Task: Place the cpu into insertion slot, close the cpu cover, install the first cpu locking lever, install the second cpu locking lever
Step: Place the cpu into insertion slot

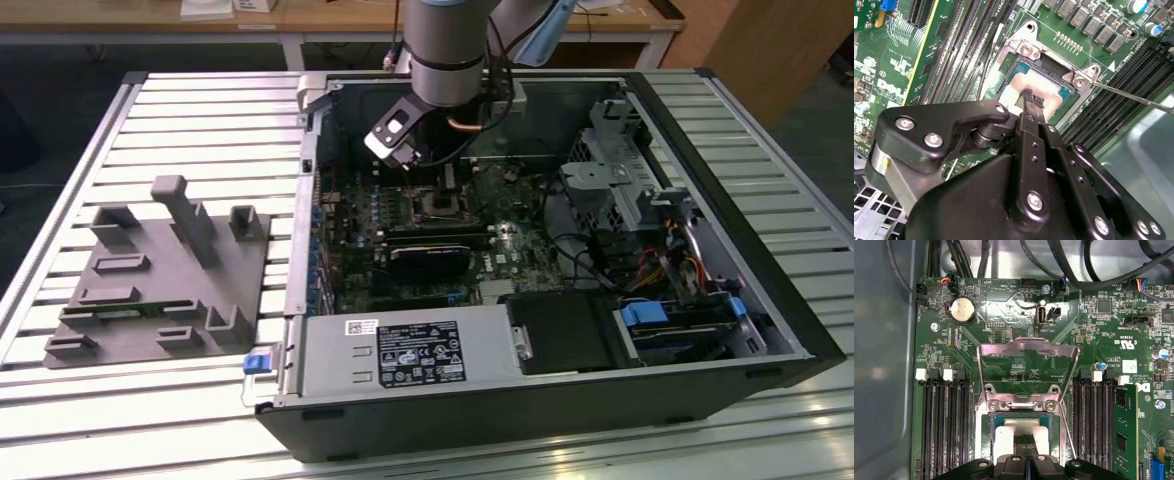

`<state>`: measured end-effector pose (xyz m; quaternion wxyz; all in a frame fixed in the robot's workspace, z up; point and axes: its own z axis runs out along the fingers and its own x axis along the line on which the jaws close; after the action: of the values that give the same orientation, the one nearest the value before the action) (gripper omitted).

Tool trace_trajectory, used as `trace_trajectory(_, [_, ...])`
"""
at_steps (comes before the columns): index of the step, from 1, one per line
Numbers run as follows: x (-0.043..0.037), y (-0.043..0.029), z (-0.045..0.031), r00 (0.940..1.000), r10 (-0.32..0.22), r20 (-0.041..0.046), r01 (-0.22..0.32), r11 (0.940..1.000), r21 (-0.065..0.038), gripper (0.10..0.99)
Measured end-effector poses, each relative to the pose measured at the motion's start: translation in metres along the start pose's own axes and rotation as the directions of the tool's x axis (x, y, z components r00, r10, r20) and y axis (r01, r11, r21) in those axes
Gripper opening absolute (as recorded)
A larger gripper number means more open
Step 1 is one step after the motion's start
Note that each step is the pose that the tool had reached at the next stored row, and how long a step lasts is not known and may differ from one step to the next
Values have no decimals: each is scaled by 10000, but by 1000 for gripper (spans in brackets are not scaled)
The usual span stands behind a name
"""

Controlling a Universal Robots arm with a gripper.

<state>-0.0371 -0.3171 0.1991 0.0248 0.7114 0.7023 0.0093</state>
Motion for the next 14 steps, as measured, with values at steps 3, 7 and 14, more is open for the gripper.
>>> trace_trajectory(3, [1,1,3,10000,0,-7,0,10000,-4,106])
trace_trajectory(7, [3,2,-6,10000,1,-18,-1,10000,-13,106])
trace_trajectory(14, [-2,7,-132,10000,0,-5,0,10000,-5,106])
